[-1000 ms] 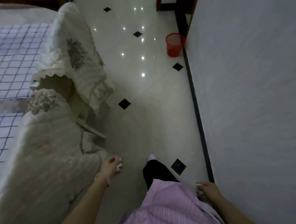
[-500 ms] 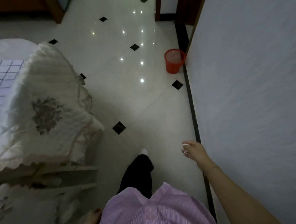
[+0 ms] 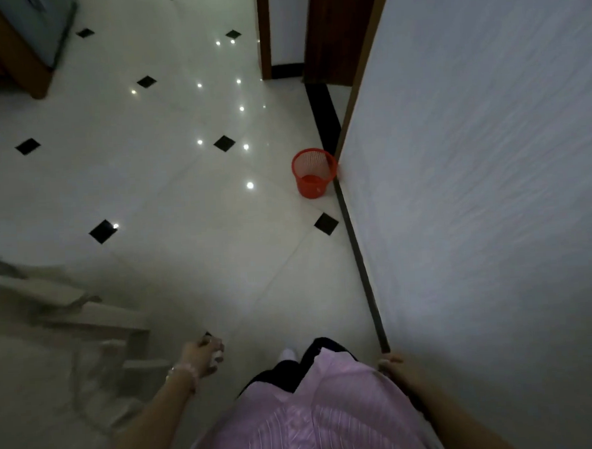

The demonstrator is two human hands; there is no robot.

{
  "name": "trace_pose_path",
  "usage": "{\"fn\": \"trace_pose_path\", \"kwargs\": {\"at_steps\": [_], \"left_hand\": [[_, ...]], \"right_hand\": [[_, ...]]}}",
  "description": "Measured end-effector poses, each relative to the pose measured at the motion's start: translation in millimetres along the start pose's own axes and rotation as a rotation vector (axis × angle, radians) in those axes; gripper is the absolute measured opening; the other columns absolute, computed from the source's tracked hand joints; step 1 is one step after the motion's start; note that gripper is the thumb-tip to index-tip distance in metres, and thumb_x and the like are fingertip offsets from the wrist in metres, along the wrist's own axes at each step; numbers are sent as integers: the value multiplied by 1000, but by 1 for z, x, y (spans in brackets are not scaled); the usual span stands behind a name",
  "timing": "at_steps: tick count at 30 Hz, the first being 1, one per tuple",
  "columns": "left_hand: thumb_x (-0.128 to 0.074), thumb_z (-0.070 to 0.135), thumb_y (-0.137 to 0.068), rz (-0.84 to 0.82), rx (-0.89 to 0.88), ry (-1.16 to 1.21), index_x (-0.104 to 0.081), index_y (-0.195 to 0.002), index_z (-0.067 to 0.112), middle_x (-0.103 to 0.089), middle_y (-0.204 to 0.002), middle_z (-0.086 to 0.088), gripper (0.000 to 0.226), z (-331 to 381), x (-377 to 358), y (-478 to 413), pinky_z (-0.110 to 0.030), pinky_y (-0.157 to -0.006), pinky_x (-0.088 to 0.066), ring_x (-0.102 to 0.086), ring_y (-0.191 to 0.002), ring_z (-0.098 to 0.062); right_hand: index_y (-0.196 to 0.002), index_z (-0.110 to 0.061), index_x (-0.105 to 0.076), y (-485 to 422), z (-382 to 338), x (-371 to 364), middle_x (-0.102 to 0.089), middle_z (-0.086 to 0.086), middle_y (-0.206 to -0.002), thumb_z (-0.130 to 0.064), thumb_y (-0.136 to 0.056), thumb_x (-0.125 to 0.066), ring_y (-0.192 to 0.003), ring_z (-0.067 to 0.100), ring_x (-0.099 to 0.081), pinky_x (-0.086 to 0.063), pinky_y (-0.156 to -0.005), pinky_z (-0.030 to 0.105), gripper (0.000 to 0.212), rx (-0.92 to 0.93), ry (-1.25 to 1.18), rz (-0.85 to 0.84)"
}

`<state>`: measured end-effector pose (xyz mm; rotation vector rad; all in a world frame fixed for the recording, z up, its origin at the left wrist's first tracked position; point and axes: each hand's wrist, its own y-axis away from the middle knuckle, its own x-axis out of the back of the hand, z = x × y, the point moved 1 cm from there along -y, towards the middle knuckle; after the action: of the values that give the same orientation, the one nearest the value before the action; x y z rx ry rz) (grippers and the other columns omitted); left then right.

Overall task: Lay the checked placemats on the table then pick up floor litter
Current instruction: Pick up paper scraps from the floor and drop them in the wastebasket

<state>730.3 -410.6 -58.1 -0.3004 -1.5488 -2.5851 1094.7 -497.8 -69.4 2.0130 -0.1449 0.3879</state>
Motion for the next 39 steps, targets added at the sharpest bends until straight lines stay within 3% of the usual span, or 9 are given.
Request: {"fn": "trace_pose_path", "kwargs": {"at_steps": [4, 7, 9, 15, 25, 28, 31, 33, 39], "left_hand": [[-49, 9, -95, -81, -166, 47, -53, -74, 13, -57, -76, -6, 22, 130, -43, -36, -24, -59, -41, -58, -56, -14], [-49, 9, -94, -107, -195, 64, -55, -75, 13, -58, -76, -5, 20, 194, -70, -63, -25, -62, -41, -55, -65, -17], [-49, 8, -94, -106, -168, 60, -55, -76, 13, -58, -76, -6, 19, 222, -84, -85, -25, -63, -42, -55, -67, -18], [-50, 7, -93, 18, 73, 18, -53, -79, 7, -56, -73, -11, 14, 264, -90, -136, -23, -59, -38, -51, -61, -22], [-50, -4, -90, 106, 195, -46, -54, -74, 2, -55, -66, -13, 18, 354, -85, -194, -23, -58, -35, -47, -57, -20], [-50, -2, -91, 83, 164, -79, -55, -73, 4, -55, -65, -13, 19, 415, -96, -230, -22, -50, -41, -51, -51, -22], [-50, -6, -90, 17, 69, -92, -54, -75, 0, -53, -65, -14, 17, 488, -126, -277, -20, -35, -45, -56, -38, -16], [-51, -7, -88, -46, 15, -126, -55, -81, -4, -54, -65, -15, 9, 533, -155, -310, -18, -37, -46, -56, -49, -24], [-53, 3, -91, -159, 56, -126, -54, -75, 6, -54, -68, -13, 16, 603, -256, -417, -22, -48, -49, -55, -61, -22]], "right_hand": [[-111, 24, -52, -43, -48, 21, -50, 41, -118, 4, -90, -49, -96, 45, -59, -38, -39, 11, 30, 30, 34, 22], [-118, 17, -53, -81, -90, 37, -60, 29, -89, -1, -91, -52, -64, 24, -55, -40, -43, 16, 32, -32, -10, 22], [-115, 9, -56, -109, -125, 49, -56, 12, -75, -3, -91, -52, -60, 15, -49, -42, -46, 17, 26, -57, -66, 6], [-76, -6, -54, -186, -267, 96, -50, 9, -67, -1, -87, -52, -56, 15, -44, -38, -52, 20, 13, 10, -60, -21], [-86, -5, -66, -278, -484, 133, -62, 14, -81, -2, -86, -58, -73, 22, -60, -50, -75, 33, 8, 205, -187, 28], [-91, 12, -63, -307, -514, 130, -59, 18, -80, 1, -86, -59, -65, 19, -57, -51, -60, 20, 13, 162, -327, 68], [-91, 5, -62, -337, -540, 120, -57, 15, -77, 2, -88, -57, -65, 16, -56, -51, -50, 13, 7, 88, -484, 76], [-89, 3, -61, -362, -556, 109, -56, 14, -74, 2, -88, -57, -65, 17, -55, -50, -48, 13, 5, 36, -587, 79], [-85, 5, -62, -461, -576, 76, -61, 21, -86, -5, -91, -54, -77, 18, -56, -50, -68, 25, 14, -117, -801, 60]]}}
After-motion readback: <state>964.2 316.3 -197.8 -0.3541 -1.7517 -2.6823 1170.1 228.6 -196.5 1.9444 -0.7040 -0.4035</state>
